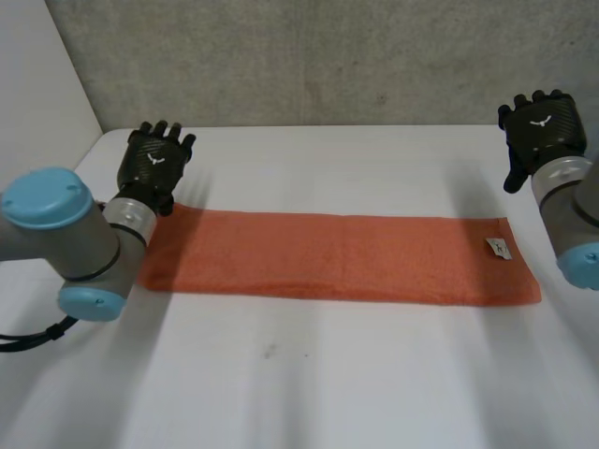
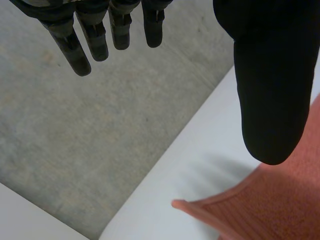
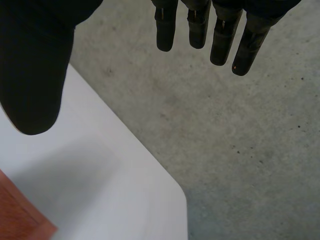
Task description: Fold the laundry
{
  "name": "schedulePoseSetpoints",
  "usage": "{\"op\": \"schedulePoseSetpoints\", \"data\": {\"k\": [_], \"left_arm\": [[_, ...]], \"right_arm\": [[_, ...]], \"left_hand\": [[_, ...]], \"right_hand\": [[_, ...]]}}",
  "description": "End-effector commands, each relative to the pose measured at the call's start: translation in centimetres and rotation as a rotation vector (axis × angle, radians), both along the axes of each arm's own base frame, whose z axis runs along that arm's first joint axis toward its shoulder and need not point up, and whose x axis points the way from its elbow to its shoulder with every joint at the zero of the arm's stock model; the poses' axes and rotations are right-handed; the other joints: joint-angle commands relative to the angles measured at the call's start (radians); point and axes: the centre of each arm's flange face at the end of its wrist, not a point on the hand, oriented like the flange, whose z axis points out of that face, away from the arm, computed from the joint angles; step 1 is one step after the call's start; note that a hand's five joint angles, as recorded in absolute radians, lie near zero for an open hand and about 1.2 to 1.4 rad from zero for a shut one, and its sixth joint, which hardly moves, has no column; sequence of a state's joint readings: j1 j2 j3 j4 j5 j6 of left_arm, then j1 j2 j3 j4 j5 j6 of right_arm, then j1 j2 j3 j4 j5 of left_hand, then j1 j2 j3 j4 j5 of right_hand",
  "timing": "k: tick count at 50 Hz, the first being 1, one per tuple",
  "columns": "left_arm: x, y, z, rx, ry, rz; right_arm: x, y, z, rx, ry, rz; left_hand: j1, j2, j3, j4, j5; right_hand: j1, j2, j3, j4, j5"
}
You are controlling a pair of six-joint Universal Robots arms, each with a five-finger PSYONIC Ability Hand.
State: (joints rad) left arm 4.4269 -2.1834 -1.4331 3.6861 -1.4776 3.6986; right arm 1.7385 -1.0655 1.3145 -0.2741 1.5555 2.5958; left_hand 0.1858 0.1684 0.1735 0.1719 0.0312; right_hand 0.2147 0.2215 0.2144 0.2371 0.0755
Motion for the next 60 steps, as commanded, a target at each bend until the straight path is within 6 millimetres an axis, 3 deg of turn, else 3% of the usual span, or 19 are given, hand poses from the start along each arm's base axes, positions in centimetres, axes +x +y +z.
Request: {"op": "schedulePoseSetpoints", "data": {"k": [1, 6, 10, 15, 23, 43, 45, 47, 48, 50, 56, 60], "left_arm": [[1.0, 5.8, 1.7, 0.072, 0.074, -0.02], [1.0, 8.4, 0.3, 0.198, 0.202, -0.038], [1.1, 9.0, -0.3, 0.255, 0.282, -0.032], [1.4, 9.0, -0.6, 0.278, 0.33, -0.002], [2.0, 8.6, -0.7, 0.276, 0.337, 0.03], [2.3, 8.7, -1.2, 0.286, 0.332, 0.039], [2.3, 8.7, -1.2, 0.286, 0.332, 0.039], [2.3, 8.7, -1.2, 0.287, 0.332, 0.039], [2.3, 8.7, -1.2, 0.287, 0.332, 0.039], [2.3, 8.7, -1.2, 0.287, 0.332, 0.039], [2.4, 8.7, -1.2, 0.285, 0.333, 0.04], [2.4, 8.7, -1.2, 0.287, 0.332, 0.042]], "right_arm": [[-0.5, 5.8, 0.3, 0.15, -0.045, 0.09], [-2.8, 7.5, -2.2, 0.342, -0.041, 0.076], [-3.6, 8.1, -3.8, 0.414, -0.049, 0.068], [-4.6, 7.5, -7.8, 0.475, -0.048, 0.059], [-6.4, 6.3, -8.7, 0.457, -0.034, 0.019], [-6.6, 6.2, -10.3, 0.51, -0.04, 0.029], [-6.7, 6.2, -10.3, 0.509, -0.041, 0.027], [-6.9, 6.0, -10.3, 0.508, -0.042, 0.021], [-6.9, 6.0, -10.4, 0.508, -0.042, 0.021], [-7.2, 5.7, -10.5, 0.509, -0.043, 0.013], [-8.4, 4.8, -10.4, 0.49, -0.033, -0.025], [-11.1, 3.2, -9.7, 0.448, 0.005, -0.109]], "left_hand": [[-0.011, 0.006, 0.001, 0.003, -0.031], [-0.011, 0.006, 0.001, 0.003, -0.031], [-0.011, 0.006, 0.001, 0.003, -0.031], [-0.011, 0.006, 0.001, 0.003, -0.031], [-0.011, 0.006, 0.001, 0.003, -0.031], [-0.011, 0.006, 0.001, 0.003, -0.031], [-0.011, 0.006, 0.001, 0.003, -0.031], [-0.011, 0.006, 0.001, 0.003, -0.031], [-0.011, 0.006, 0.001, 0.003, -0.031], [-0.011, 0.006, 0.001, 0.003, -0.031], [-0.011, 0.006, 0.001, 0.003, -0.031], [-0.011, 0.006, 0.001, 0.003, -0.031]], "right_hand": [[-0.04, -0.047, -0.04, -0.063, -0.076], [0.087, 0.08, 0.087, 0.064, 0.052], [0.275, 0.269, 0.276, 0.253, 0.24], [0.419, 0.412, 0.419, 0.396, 0.384], [0.534, 0.527, 0.534, 0.511, 0.498], [0.548, 0.542, 0.549, 0.526, 0.513], [0.607, 0.6, 0.608, 0.585, 0.572], [0.878, 0.872, 0.879, 0.856, 0.843], [0.88, 0.873, 0.881, 0.858, 0.845], [1.181, 1.174, 1.181, 1.158, 1.145], [1.182, 1.175, 1.182, 1.159, 1.146], [1.182, 1.175, 1.182, 1.159, 1.146]]}}
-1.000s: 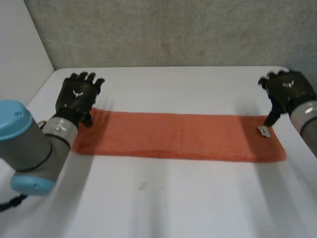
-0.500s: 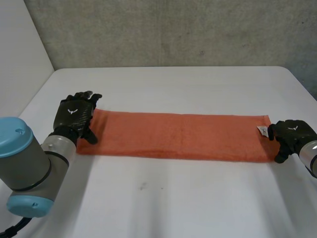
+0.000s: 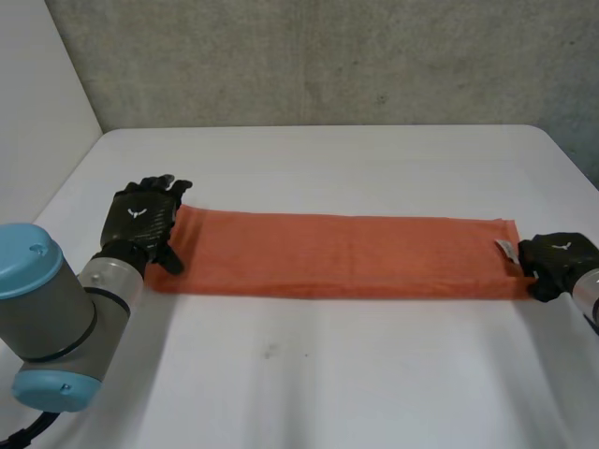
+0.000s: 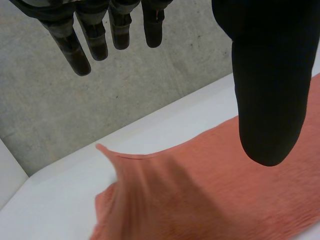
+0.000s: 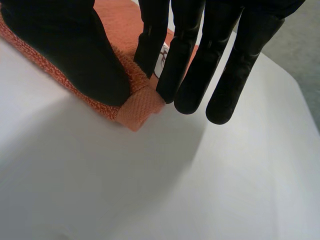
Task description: Fold the laundry
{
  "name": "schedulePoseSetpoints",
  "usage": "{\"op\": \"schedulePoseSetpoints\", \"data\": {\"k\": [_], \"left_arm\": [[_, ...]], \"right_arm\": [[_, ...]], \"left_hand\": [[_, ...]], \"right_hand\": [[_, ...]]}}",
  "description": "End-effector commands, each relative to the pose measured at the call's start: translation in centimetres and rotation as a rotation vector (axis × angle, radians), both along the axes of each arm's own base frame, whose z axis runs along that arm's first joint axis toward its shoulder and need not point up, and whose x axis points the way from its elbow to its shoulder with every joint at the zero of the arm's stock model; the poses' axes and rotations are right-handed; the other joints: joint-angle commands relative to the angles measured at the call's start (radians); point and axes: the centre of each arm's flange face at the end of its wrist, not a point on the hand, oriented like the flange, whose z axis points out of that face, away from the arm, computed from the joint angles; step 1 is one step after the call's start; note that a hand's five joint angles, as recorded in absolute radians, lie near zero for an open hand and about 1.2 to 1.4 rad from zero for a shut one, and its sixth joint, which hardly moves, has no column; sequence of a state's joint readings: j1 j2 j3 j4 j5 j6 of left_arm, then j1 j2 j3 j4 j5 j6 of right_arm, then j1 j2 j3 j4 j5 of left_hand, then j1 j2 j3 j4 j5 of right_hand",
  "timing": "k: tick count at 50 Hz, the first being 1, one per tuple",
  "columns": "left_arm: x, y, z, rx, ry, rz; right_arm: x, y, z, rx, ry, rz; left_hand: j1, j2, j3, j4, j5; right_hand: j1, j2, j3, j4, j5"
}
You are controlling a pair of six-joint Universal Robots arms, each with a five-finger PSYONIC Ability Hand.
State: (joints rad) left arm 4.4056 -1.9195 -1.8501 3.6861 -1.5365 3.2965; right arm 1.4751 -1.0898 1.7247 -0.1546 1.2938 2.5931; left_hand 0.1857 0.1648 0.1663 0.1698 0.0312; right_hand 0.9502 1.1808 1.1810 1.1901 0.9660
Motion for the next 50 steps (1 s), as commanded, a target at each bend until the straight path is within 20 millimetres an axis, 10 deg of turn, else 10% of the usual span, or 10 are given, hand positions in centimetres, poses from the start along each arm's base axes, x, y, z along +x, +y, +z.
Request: {"op": "schedulePoseSetpoints", "data": {"k": [1, 6, 13, 23, 25, 33, 43, 45, 47, 50], "left_arm": [[0.0, 0.1, 0.0, 0.002, -0.001, 0.001], [0.0, 0.1, 0.0, 0.002, -0.001, 0.001], [0.0, 0.3, 0.0, 0.007, -0.001, -0.001], [0.0, 0.4, 0.5, -0.002, 0.005, -0.002], [0.0, 0.4, 0.7, -0.006, 0.006, -0.001], [0.0, 0.5, 0.6, -0.004, 0.006, -0.001], [-0.1, 0.6, 0.6, -0.004, 0.006, -0.004], [-0.2, 0.7, 0.6, -0.004, 0.006, -0.008], [-0.4, 0.9, 0.7, -0.006, 0.007, -0.016], [-0.6, 1.0, 1.0, -0.016, 0.012, -0.023]], "right_arm": [[-5.0, -2.9, 1.2, -0.069, 0.103, -0.143], [-10.4, -4.6, 3.1, -0.115, 0.238, -0.346], [-10.8, -5.4, 4.9, -0.179, 0.266, -0.377], [5.0, -2.2, 10.7, -0.414, 0.02, 0.015], [10.9, 0.1, 11.3, -0.477, -0.04, 0.187], [24.5, 9.2, 7.0, -0.433, -0.144, 0.683], [28.0, 14.7, -0.6, -0.256, -0.041, 0.903], [27.9, 14.6, -0.3, -0.274, -0.027, 0.895], [28.0, 14.1, 1.7, -0.32, -0.043, 0.86], [27.3, 13.6, 4.2, -0.353, -0.066, 0.786]], "left_hand": [[-0.011, 0.01, 0.008, 0.005, -0.031], [-0.011, 0.01, 0.008, 0.005, -0.031], [-0.011, 0.01, 0.008, 0.005, -0.031], [-0.011, 0.01, 0.008, 0.005, -0.031], [-0.011, 0.01, 0.008, 0.005, -0.031], [-0.011, 0.01, 0.008, 0.005, -0.031], [-0.011, 0.01, 0.008, 0.005, -0.031], [-0.011, 0.01, 0.008, 0.005, -0.031], [-0.011, 0.01, 0.008, 0.005, -0.031], [-0.011, 0.01, 0.008, 0.005, -0.031]], "right_hand": [[0.446, 0.215, 0.215, 0.206, 0.256], [0.446, 0.215, 0.215, 0.206, 0.256], [0.446, 0.215, 0.215, 0.206, 0.256], [0.446, 0.215, 0.215, 0.206, 0.256], [0.446, 0.215, 0.215, 0.206, 0.256], [0.446, 0.215, 0.215, 0.206, 0.256], [0.446, 0.215, 0.215, 0.206, 0.256], [0.224, -0.007, -0.007, -0.016, 0.034], [-0.776, -1.006, -1.006, -1.016, -0.966], [-0.776, -1.006, -1.006, -1.016, -0.966]]}}
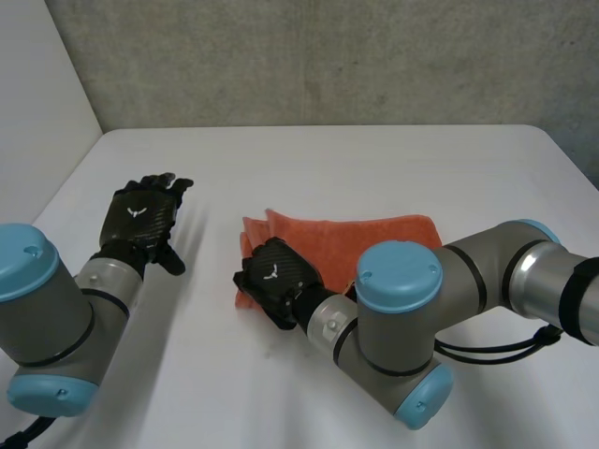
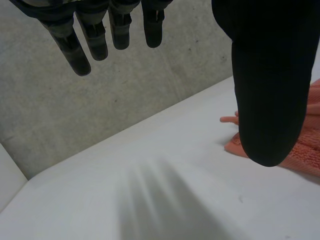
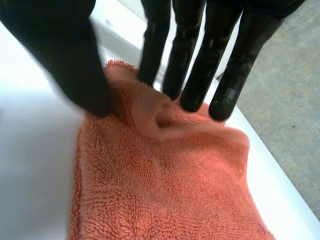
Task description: Fold the laundry
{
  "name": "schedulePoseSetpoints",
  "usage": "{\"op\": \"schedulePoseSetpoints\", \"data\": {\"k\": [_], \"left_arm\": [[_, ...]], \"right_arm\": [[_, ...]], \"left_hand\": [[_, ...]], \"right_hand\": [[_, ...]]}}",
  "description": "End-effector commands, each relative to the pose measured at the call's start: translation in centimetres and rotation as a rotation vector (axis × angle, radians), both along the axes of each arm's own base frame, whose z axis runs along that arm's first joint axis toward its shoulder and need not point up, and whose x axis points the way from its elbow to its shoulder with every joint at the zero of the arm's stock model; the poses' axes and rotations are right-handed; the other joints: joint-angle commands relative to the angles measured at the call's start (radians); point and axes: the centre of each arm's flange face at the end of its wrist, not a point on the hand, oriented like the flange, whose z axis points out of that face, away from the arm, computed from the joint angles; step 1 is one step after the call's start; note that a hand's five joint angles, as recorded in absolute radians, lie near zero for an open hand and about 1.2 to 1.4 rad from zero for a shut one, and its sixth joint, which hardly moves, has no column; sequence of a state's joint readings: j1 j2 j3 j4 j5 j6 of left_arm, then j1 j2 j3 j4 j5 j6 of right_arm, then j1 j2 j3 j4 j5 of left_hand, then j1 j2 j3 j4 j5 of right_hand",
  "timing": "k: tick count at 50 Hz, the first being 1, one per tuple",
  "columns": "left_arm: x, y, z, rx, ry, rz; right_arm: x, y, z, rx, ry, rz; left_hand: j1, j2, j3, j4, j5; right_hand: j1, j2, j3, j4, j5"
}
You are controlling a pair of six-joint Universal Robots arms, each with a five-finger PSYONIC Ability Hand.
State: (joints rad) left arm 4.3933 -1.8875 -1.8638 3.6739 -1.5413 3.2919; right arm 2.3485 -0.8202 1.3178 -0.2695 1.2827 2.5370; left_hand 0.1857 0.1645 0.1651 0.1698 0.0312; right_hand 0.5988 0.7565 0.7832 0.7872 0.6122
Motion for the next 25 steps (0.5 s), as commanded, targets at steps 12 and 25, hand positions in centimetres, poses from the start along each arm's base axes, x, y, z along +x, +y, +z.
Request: {"op": "schedulePoseSetpoints", "data": {"k": [12, 25], "left_arm": [[-5.1, 3.3, 2.2, -0.069, 0.038, -0.18], [-11.2, 5.5, -0.3, -0.045, 0.031, -0.352]], "right_arm": [[-9.6, -5.6, 7.0, 0.118, -0.191, -0.45], [-17.4, -7.1, 2.7, 0.26, -0.113, -0.689]], "left_hand": [[-0.011, 0.01, 0.009, 0.005, -0.031], [-0.01, 0.011, 0.01, 0.006, -0.03]], "right_hand": [[-0.424, -0.582, -0.609, -0.613, -0.612], [-0.424, -0.582, -0.609, -0.613, -0.612]]}}
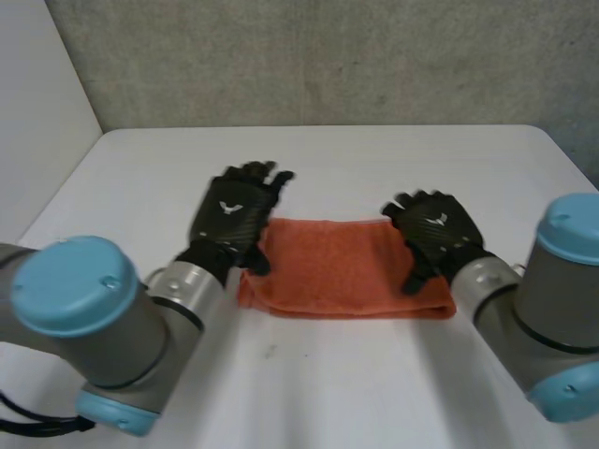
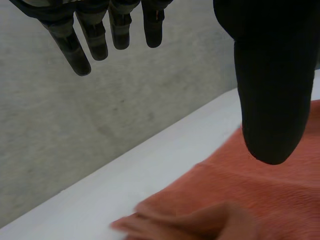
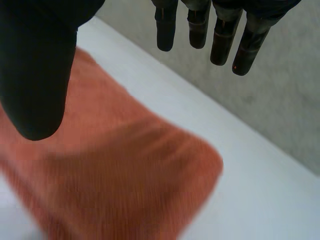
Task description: Fold the laundry
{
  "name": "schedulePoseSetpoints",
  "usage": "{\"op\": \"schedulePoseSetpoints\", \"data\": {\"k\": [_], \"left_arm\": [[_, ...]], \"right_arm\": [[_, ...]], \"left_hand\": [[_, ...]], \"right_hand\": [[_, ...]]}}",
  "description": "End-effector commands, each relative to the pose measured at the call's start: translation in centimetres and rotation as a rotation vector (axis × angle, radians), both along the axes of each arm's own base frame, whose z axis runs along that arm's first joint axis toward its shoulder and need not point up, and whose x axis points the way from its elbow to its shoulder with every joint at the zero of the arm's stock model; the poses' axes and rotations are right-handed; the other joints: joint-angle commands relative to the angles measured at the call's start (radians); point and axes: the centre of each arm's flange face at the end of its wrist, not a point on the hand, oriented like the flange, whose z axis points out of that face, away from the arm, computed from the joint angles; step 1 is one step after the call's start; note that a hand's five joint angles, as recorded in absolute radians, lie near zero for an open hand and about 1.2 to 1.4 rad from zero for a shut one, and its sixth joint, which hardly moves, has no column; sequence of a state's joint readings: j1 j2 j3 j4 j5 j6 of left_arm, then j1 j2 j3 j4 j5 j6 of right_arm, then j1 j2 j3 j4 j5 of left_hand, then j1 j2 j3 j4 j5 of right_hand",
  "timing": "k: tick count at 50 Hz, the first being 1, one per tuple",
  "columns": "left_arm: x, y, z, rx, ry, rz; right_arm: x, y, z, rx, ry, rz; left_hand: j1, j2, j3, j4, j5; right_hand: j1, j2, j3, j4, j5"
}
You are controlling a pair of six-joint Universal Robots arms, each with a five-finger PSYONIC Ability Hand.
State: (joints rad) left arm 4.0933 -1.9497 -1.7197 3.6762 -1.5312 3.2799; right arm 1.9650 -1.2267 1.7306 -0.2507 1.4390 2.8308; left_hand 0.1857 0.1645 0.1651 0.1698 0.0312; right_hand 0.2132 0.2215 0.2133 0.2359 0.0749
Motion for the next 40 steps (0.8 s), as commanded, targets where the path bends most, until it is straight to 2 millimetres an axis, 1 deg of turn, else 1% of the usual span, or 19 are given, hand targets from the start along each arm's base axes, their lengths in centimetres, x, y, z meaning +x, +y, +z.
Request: {"op": "schedulePoseSetpoints", "data": {"k": [1, 3, 7, 8, 10, 11, 13, 19, 24, 26, 27, 29, 30, 31, 32, 35, 37, 38, 40], "left_arm": [[-2.4, -0.4, -2.7, 0.03, -0.03, -0.041], [-2.6, -0.8, -3.0, 0.032, -0.032, -0.039], [-2.1, -2.3, -3.6, 0.05, -0.038, -0.001], [-2.1, -2.3, -3.6, 0.051, -0.038, -0.001], [-0.6, -3.7, -4.0, 0.071, -0.052, 0.066], [-0.6, -3.7, -4.0, 0.071, -0.052, 0.067], [0.1, -4.1, -4.1, 0.084, -0.061, 0.103], [2.8, -4.6, -5.3, 0.17, -0.123, 0.222], [4.2, -3.6, -5.1, 0.22, -0.156, 0.24], [4.7, -2.8, -4.5, 0.224, -0.155, 0.244], [4.7, -2.8, -4.5, 0.224, -0.155, 0.244], [5.2, -2.1, -3.5, 0.213, -0.141, 0.249], [5.2, -2.1, -3.5, 0.213, -0.141, 0.249], [5.5, -2.0, -3.3, 0.21, -0.139, 0.258], [5.5, -2.0, -3.3, 0.21, -0.139, 0.258], [6.4, -1.9, -2.8, 0.21, -0.128, 0.282], [6.9, -1.9, -1.9, 0.195, -0.107, 0.301], [6.9, -1.9, -1.9, 0.195, -0.107, 0.301], [7.3, -2.1, -1.5, 0.191, -0.096, 0.314]], "right_arm": [[-3.5, -0.7, -2.4, 0.079, 0.038, -0.099], [-3.9, -0.8, -3.0, 0.095, 0.044, -0.109], [-4.5, -1.6, -4.9, 0.13, 0.043, -0.107], [-4.5, -1.6, -4.9, 0.13, 0.043, -0.107], [-4.5, -2.4, -5.2, 0.114, 0.033, -0.092], [-4.5, -2.4, -5.2, 0.114, 0.033, -0.092], [-4.5, -3.1, -5.2, 0.099, 0.025, -0.074], [-4.0, -4.0, -4.5, 0.063, 0.023, -0.074], [-2.9, -5.5, -1.9, -0.05, 0.032, -0.055], [0.7, -4.5, 1.0, -0.146, 0.002, 0.041], [0.8, -4.5, 1.0, -0.147, 0.002, 0.041], [6.0, -1.5, 2.7, -0.208, -0.032, 0.202], [6.1, -1.5, 2.7, -0.208, -0.033, 0.202], [8.3, -0.2, 2.9, -0.223, -0.046, 0.269], [10.3, 1.3, 2.6, -0.227, -0.054, 0.333], [12.1, 2.8, 2.1, -0.223, -0.061, 0.399], [15.0, 6.0, -0.5, -0.168, -0.049, 0.532], [15.0, 6.0, -0.5, -0.167, -0.048, 0.532], [16.4, 8.5, -3.7, -0.065, 0.003, 0.623]], "left_hand": [[-0.01, 0.011, 0.01, 0.006, -0.03], [-0.007, 0.014, 0.013, 0.008, -0.027], [-0.004, 0.017, 0.016, 0.011, -0.024], [-0.004, 0.017, 0.016, 0.011, -0.024], [-0.004, 0.017, 0.016, 0.011, -0.024], [-0.004, 0.017, 0.016, 0.011, -0.024], [-0.004, 0.017, 0.016, 0.011, -0.024], [-0.01, 0.011, 0.01, 0.006, -0.03], [-0.011, 0.01, 0.009, 0.005, -0.031], [-0.011, 0.01, 0.009, 0.005, -0.031], [-0.011, 0.01, 0.009, 0.005, -0.031], [-0.011, 0.01, 0.009, 0.005, -0.031], [-0.011, 0.01, 0.009, 0.005, -0.031], [-0.011, 0.01, 0.009, 0.005, -0.031], [-0.011, 0.01, 0.009, 0.005, -0.031], [-0.011, 0.01, 0.009, 0.005, -0.031], [-0.011, 0.01, 0.009, 0.005, -0.031], [-0.011, 0.01, 0.009, 0.005, -0.031], [-0.011, 0.01, 0.009, 0.005, -0.031]], "right_hand": [[-0.039, -0.047, -0.039, -0.061, -0.075], [-0.014, -0.022, -0.014, -0.036, -0.05], [0.413, 0.405, 0.413, 0.39, 0.377], [0.415, 0.407, 0.415, 0.392, 0.379], [0.897, 0.888, 0.897, 0.874, 0.86], [0.899, 0.891, 0.899, 0.877, 0.863], [1.182, 1.174, 1.182, 1.16, 1.146], [1.183, 1.175, 1.183, 1.16, 1.147], [1.183, 1.175, 1.183, 1.16, 1.147], [1.183, 1.175, 1.183, 1.16, 1.147], [1.183, 1.175, 1.183, 1.16, 1.147], [1.183, 1.175, 1.183, 1.16, 1.147], [1.183, 1.175, 1.183, 1.16, 1.147], [1.183, 1.175, 1.183, 1.16, 1.147], [1.183, 1.175, 1.183, 1.16, 1.147], [1.183, 1.175, 1.183, 1.16, 1.147], [1.183, 1.175, 1.183, 1.16, 1.147], [1.183, 1.175, 1.183, 1.16, 1.147], [1.183, 1.175, 1.183, 1.16, 1.147]]}}
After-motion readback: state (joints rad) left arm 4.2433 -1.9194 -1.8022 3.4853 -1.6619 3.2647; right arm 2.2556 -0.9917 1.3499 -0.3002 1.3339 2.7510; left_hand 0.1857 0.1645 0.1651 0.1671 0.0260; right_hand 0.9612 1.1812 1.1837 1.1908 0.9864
